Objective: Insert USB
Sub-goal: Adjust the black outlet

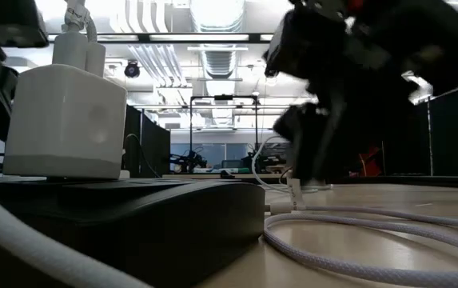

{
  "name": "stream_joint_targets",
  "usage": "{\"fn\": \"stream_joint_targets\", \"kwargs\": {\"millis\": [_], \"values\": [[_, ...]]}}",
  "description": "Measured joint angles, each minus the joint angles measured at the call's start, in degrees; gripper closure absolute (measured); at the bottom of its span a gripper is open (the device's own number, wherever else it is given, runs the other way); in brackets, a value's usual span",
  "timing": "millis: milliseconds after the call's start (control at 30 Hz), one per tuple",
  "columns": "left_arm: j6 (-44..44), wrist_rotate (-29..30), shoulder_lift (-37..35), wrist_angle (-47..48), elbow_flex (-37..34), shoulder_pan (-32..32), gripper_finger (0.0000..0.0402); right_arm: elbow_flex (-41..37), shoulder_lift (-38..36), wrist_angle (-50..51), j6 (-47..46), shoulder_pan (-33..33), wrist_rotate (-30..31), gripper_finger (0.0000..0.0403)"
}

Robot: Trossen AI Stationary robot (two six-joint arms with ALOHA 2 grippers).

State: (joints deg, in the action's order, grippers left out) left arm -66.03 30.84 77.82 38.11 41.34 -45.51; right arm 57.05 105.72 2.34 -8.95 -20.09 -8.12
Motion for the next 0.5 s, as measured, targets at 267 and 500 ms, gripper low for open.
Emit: {"fn": "stream_joint_targets", "kwargs": {"millis": [267, 500], "values": [[1.5, -1.3, 1.3, 0.2, -0.6, 0.6, 0.0401, 8.4, 8.1, -1.1, 5.0, -3.1, 0.5, 0.0376], [1.5, -1.5, 1.1, 0.2, -0.6, 0.6, 0.0401, 14.8, 13.9, -3.9, 11.5, -1.8, 0.4, 0.0392]]}}
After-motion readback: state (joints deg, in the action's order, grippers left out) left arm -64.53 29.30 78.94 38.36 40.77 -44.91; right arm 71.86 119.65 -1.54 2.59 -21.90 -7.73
